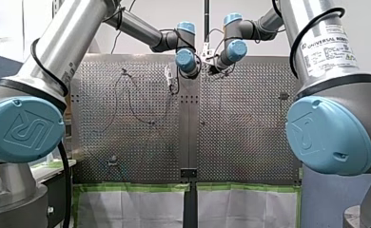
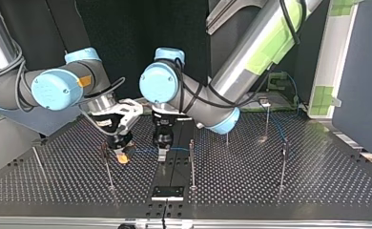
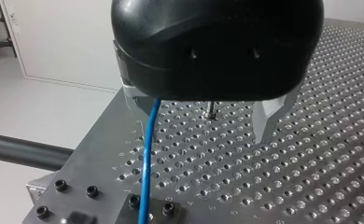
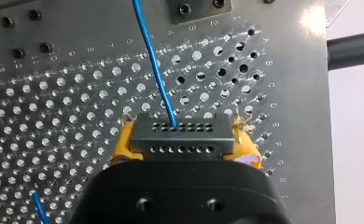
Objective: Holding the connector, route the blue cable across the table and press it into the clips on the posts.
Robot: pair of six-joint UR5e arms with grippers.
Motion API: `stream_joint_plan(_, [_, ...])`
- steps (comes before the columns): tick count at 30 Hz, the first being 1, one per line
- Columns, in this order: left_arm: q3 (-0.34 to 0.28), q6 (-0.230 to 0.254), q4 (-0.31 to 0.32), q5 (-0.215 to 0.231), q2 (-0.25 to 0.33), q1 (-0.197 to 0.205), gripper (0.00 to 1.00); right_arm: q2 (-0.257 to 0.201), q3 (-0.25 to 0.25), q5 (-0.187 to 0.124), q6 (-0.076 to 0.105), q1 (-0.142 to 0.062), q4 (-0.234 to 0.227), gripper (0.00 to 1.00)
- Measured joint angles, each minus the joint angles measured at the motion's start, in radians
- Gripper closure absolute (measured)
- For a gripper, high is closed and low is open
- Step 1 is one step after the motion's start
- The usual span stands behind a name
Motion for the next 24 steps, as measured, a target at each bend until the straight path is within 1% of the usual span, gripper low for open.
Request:
stream_joint_plan(1, [0.001,-0.002,0.002,-0.001,-0.001,0.000,0.00,0.000,0.000,0.000,0.000,0.000,0.000,1.00])
stream_joint_plan(2, [0.001,-0.003,0.005,-0.002,-0.001,-0.001,0.10,0.000,0.000,0.000,0.000,0.000,0.000,1.00])
stream_joint_plan(3, [0.001,-0.003,0.006,-0.002,-0.001,-0.002,0.10,0.000,0.000,0.000,0.000,0.000,0.000,1.00])
stream_joint_plan(4, [0.001,-0.003,0.007,-0.004,-0.002,-0.003,0.22,0.000,0.000,0.000,0.000,0.000,0.000,1.00])
stream_joint_plan(5, [0.001,-0.001,0.007,-0.007,-0.001,-0.006,0.37,0.000,0.000,0.000,0.000,0.000,0.001,1.00])
stream_joint_plan(6, [0.001,0.002,0.008,-0.011,-0.001,-0.007,0.37,0.000,0.000,0.000,0.000,0.000,0.001,1.00])
stream_joint_plan(7, [0.001,0.005,0.007,-0.016,-0.002,-0.009,0.49,0.000,0.000,0.000,0.000,0.000,0.001,1.00])
stream_joint_plan(8, [0.001,0.008,0.006,-0.026,-0.002,-0.011,0.65,0.000,0.000,0.000,0.000,0.000,0.001,1.00])
stream_joint_plan(9, [0.001,0.010,0.006,-0.033,-0.002,-0.012,0.65,0.000,0.000,0.000,0.000,0.001,0.001,1.00])
stream_joint_plan(10, [0.001,0.012,0.005,-0.041,-0.002,-0.013,0.78,0.000,0.000,0.000,0.000,0.001,0.001,1.00])
stream_joint_plan(11, [0.001,0.012,0.005,-0.050,-0.002,-0.015,0.96,0.000,0.000,0.000,0.000,0.001,0.001,1.00])
stream_joint_plan(12, [0.001,0.012,0.005,-0.056,-0.002,-0.015,0.96,0.000,0.000,0.000,0.000,0.001,0.001,1.00])
stream_joint_plan(13, [0.001,0.011,0.004,-0.059,-0.002,-0.016,1.00,0.000,0.000,0.000,0.000,0.001,0.001,1.00])
stream_joint_plan(19, [0.001,0.010,-0.004,-0.070,-0.002,-0.017,1.00,0.000,0.000,0.000,0.000,0.003,0.001,1.00])
stream_joint_plan(24, [-0.007,0.008,-0.017,-0.109,-0.002,-0.019,1.00,0.000,0.002,0.000,0.000,0.004,0.002,1.00])
